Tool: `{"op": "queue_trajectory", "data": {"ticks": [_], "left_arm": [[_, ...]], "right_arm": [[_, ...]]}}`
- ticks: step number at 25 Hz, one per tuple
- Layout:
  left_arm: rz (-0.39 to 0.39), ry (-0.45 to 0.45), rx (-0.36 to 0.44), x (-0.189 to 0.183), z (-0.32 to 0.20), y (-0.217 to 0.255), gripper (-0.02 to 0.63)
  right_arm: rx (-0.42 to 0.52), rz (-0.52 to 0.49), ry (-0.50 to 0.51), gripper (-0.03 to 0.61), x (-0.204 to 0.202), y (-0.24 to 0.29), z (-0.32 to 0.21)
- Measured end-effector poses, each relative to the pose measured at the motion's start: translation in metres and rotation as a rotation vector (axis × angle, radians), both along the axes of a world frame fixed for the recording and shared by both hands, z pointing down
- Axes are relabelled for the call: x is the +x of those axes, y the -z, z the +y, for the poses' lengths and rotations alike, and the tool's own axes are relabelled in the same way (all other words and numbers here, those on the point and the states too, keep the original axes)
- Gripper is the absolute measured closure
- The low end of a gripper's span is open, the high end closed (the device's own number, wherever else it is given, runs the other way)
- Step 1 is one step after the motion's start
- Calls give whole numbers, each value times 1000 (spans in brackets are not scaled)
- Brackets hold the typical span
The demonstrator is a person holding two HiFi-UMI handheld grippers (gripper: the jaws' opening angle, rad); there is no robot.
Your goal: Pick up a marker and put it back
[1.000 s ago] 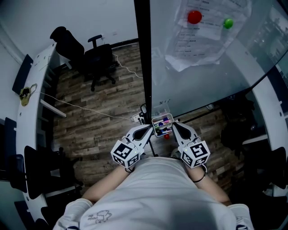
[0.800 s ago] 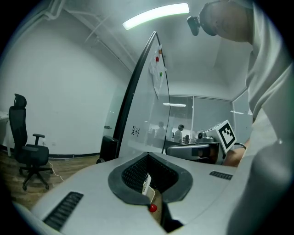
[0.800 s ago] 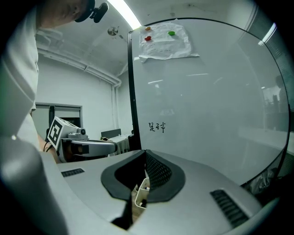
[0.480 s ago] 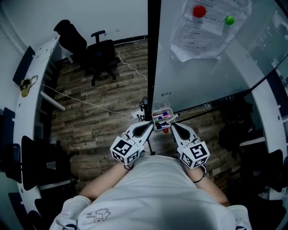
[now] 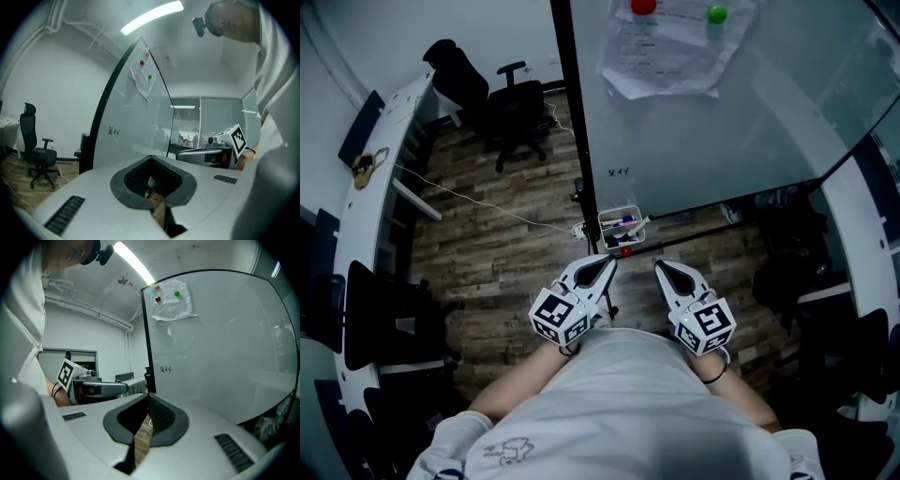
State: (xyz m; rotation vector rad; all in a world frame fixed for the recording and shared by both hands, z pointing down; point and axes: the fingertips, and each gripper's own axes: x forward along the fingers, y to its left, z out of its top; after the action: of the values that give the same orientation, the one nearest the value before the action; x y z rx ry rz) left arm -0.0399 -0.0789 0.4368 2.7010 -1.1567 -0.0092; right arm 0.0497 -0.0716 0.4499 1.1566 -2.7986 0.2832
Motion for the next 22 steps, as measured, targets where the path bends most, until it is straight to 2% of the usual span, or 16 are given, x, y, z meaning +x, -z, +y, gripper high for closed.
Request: {"op": "queue_trajectory", "data": {"ticks": [5, 12, 22], "left_arm": [[4, -12, -16, 45, 45, -9, 607], [-15, 11, -24, 82, 110, -23, 607], [-19, 37, -25, 102, 167, -25, 607]], "right_arm": [[-12, -10, 25, 569, 32, -8, 46], [-27, -13, 53, 569, 66, -19, 112], [-18, -15, 89, 569, 85, -19, 164]]}}
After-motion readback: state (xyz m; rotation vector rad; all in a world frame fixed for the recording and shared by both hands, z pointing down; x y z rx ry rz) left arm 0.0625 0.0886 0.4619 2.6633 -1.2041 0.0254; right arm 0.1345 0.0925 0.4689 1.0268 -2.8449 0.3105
